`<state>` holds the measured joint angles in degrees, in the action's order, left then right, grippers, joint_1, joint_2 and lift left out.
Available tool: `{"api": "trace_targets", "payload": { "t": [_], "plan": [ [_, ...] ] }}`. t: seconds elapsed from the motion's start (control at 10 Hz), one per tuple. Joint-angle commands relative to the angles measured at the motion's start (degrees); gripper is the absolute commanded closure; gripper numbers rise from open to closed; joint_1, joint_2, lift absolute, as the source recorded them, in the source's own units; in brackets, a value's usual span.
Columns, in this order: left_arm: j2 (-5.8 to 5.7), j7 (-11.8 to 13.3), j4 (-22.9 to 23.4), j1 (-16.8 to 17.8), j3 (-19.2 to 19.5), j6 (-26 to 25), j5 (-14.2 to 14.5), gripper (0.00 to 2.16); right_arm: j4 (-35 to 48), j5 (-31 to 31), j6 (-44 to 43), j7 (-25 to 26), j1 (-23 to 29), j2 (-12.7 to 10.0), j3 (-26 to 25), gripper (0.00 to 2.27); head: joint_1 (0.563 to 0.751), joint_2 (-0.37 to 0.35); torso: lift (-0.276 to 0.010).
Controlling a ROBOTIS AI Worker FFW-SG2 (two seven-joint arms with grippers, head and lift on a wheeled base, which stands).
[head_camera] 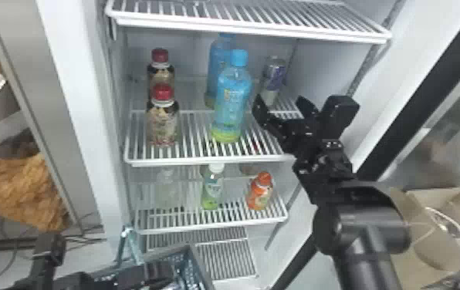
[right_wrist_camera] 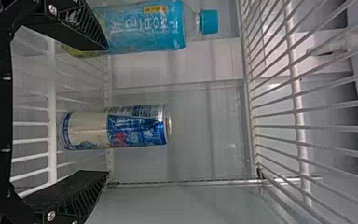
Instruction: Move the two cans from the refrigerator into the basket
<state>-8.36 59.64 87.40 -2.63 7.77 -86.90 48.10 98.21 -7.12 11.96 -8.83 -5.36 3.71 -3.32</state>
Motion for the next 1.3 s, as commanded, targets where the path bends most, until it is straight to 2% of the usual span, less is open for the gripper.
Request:
{"api": "trace_targets", "payload": {
  "t": [0.0,0.9,1.2],
  "plan": [
    [-0.17,-0.05,0.0,-0.04,0.0,0.0,0.0,1.19,-2.8,0.6,-0.01,0.13,-2.38,-0.19,0.0,0.11,0.695,-0.22,-0.025],
    [-0.52,-0.13,0.0,0.95,-0.34,-0.14,0.0,1.19,-21.22,6.09,-1.56,1.36,-16.02,-0.37,0.12,0.11,0.695,-0.219,-0.025],
    [-0.61,-0.22,0.0,1.09,-0.34,-0.14,0.11,1.19,-25.3,6.66,-2.26,1.89,-18.69,-0.46,0.8,0.11,0.695,-0.215,-0.025]
  ]
}}
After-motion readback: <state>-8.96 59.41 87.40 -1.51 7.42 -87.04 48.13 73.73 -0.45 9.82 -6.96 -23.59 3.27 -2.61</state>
